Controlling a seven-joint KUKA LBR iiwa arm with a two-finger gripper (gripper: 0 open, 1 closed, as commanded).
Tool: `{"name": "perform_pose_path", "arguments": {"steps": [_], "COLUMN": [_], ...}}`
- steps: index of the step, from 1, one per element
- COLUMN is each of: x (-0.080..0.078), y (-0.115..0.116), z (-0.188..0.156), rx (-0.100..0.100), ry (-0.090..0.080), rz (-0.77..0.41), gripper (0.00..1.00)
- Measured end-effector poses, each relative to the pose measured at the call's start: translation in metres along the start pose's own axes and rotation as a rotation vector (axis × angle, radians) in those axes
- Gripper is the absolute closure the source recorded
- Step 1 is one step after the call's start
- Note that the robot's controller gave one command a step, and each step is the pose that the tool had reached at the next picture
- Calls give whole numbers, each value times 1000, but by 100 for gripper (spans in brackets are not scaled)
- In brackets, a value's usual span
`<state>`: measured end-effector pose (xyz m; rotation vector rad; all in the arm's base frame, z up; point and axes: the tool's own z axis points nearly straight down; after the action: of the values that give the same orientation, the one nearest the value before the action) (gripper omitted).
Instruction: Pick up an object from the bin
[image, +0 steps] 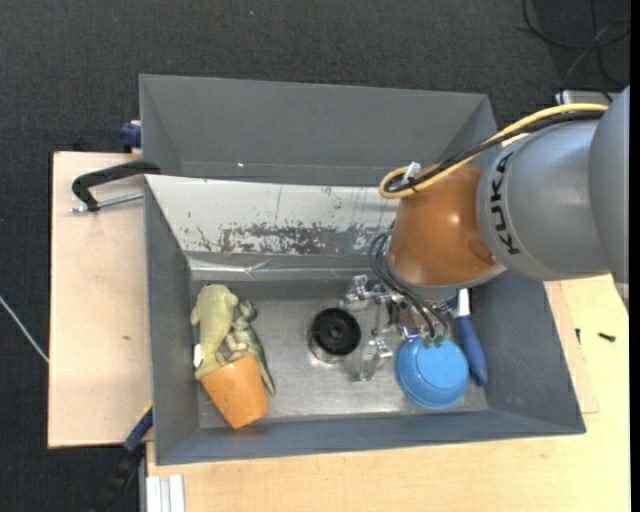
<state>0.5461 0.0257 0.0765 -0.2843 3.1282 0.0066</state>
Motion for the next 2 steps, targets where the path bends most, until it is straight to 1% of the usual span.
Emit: {"name": "perform_pose_path", "arguments": {"steps": [1, 2], "x": [-2, -2], "y": [37, 35], "z": [-6, -6], "rx": [1, 3], "ry": [-2, -1], "rz": [102, 104], "gripper": [0, 100]}}
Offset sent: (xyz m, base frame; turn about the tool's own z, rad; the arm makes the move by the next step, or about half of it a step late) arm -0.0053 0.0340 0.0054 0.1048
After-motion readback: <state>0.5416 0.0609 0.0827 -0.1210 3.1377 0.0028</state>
